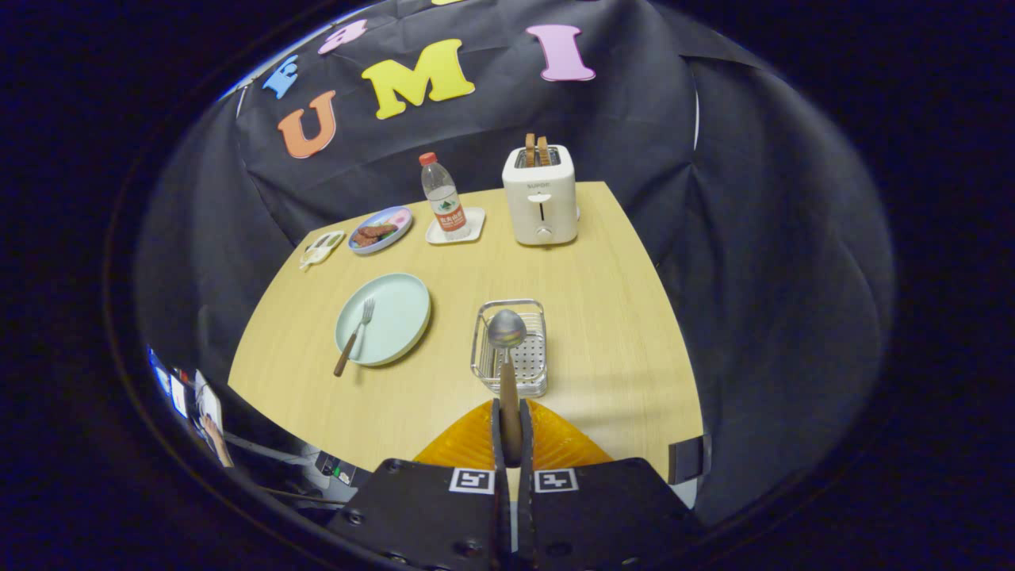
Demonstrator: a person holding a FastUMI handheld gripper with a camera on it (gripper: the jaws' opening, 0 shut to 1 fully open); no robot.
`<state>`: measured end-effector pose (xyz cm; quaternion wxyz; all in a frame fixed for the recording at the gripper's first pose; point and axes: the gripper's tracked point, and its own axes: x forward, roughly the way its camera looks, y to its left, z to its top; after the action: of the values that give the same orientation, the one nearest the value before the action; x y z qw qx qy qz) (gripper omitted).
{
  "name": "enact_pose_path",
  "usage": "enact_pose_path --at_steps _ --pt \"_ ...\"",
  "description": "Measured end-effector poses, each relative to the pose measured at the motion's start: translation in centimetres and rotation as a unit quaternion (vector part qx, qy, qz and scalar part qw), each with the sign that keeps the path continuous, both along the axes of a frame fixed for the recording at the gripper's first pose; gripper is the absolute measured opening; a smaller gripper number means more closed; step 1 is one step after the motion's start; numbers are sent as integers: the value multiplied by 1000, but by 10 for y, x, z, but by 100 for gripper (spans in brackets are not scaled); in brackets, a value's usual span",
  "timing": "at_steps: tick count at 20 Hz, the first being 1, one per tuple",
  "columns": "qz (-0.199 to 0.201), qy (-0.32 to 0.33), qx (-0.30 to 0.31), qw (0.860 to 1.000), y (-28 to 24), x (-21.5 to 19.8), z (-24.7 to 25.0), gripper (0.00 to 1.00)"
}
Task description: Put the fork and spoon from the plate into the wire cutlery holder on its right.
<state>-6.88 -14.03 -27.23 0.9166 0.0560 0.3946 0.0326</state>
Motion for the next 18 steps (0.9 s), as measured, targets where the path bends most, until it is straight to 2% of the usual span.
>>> enact_pose_path --at_steps 3,5,8,9,11,12,18 --pt "-9 -3 -11 1000 -2 11 5 8" --pt "-4 -18 -13 1000 4 20 13 8" --pt "1 -26 -18 1000 12 29 19 13" --pt "3 -29 -16 999 16 32 21 12" --pt "3 -31 -16 999 24 35 20 23" --pt "2 -33 -14 999 29 37 20 24" --pt "18 -38 -12 999 77 45 12 49"
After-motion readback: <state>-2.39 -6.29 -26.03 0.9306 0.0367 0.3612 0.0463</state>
